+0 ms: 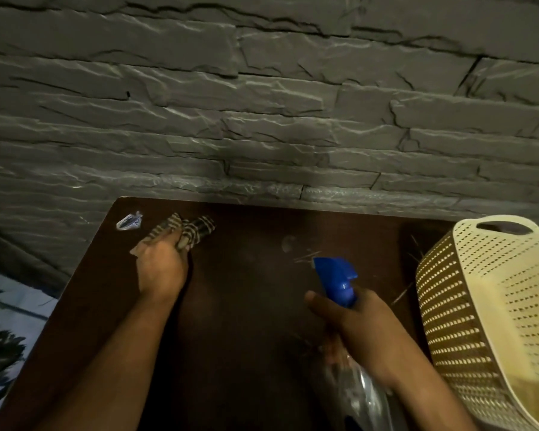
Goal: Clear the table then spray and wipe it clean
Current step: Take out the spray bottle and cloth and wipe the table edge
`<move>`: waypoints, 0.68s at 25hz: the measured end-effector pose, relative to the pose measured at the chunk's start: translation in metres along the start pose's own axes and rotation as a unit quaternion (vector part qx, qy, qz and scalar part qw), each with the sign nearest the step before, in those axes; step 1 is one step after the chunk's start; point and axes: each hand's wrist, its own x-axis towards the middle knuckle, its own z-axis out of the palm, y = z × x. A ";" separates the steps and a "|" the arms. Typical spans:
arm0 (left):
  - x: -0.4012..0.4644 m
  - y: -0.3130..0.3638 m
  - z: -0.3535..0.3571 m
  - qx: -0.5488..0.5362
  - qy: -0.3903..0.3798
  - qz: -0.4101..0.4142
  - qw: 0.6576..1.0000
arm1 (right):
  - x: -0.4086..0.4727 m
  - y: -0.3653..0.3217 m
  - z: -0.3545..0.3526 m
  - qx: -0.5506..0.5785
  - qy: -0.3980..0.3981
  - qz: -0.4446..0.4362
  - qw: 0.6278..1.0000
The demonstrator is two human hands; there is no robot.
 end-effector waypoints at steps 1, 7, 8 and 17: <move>0.004 0.008 0.009 -0.003 0.001 -0.006 1.000 | 0.000 0.003 0.000 0.004 -0.002 0.012 1.000; 0.013 0.084 0.066 -0.003 -0.023 0.105 0.994 | 0.001 0.007 -0.019 0.037 0.080 -0.026 0.996; -0.002 0.108 0.075 -0.002 -0.044 0.193 0.980 | 0.003 0.006 -0.021 0.042 0.090 -0.032 0.995; 0.032 0.079 0.076 -0.003 -0.018 0.162 0.987 | 0.008 0.009 -0.035 0.092 0.107 -0.040 0.989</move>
